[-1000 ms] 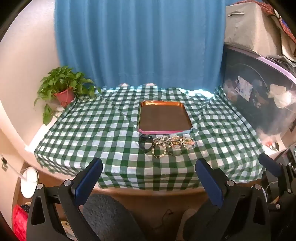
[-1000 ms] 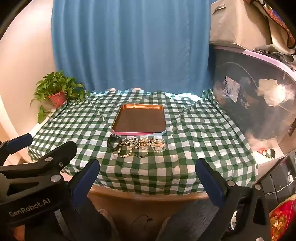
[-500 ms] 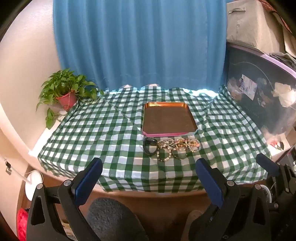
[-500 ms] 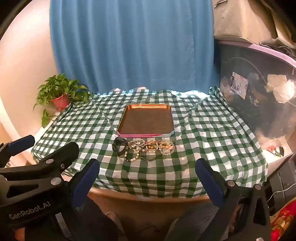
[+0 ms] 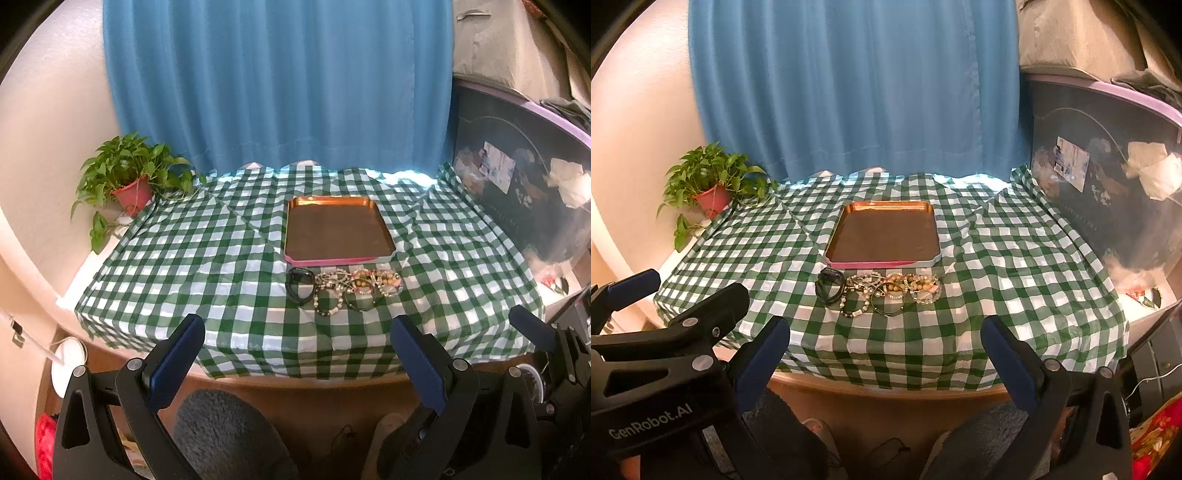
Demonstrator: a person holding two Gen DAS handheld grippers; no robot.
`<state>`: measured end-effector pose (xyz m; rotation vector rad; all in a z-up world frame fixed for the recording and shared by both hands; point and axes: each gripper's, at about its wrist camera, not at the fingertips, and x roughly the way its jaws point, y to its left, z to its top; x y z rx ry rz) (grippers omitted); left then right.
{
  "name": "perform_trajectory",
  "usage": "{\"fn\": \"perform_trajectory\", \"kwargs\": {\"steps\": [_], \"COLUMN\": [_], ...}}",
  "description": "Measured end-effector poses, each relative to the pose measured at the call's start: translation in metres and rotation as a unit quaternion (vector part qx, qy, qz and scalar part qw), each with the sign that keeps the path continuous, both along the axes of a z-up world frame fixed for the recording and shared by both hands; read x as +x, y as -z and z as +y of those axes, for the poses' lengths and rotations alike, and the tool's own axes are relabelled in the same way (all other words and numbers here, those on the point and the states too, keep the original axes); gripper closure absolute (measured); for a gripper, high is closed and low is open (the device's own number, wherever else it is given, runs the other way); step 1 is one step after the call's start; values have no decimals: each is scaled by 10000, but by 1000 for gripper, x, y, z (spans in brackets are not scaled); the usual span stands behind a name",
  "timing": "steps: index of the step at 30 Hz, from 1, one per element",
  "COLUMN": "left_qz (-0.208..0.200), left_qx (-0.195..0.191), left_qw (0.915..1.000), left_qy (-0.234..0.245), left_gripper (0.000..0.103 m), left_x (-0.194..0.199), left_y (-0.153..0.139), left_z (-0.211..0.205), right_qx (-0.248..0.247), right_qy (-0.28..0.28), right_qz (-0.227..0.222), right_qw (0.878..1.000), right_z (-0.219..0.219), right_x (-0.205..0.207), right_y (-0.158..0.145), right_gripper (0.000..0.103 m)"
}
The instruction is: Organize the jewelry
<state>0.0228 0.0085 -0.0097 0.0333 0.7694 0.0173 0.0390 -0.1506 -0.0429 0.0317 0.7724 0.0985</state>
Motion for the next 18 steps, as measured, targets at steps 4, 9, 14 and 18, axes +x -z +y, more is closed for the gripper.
{"fn": "perform_trajectory", "kwargs": {"steps": [4, 9, 14, 18], "left_qz": [6, 20, 77, 85], "left_qx": [45, 51, 42, 45], "left_qw": [10000, 10000, 10000, 9999], "left_qy": [-37, -37, -34, -42], "left_gripper": [3, 3, 3, 3], "left_x": [-6, -5, -6, -4], "left_y": [8, 10, 13, 12], "left_z": [4, 1, -1, -4], "right_qx": [31, 10, -12, -31], "right_qy": [-33, -36, -22, -30], "right_qz": [80, 89, 121, 116], "right_qw": [10000, 10000, 9999, 9999], "right_z": [3, 2, 4, 1], "right_x": [2, 3, 2, 3], "right_y": [2, 1, 2, 2], "right_gripper": [0, 0, 0, 0]}}
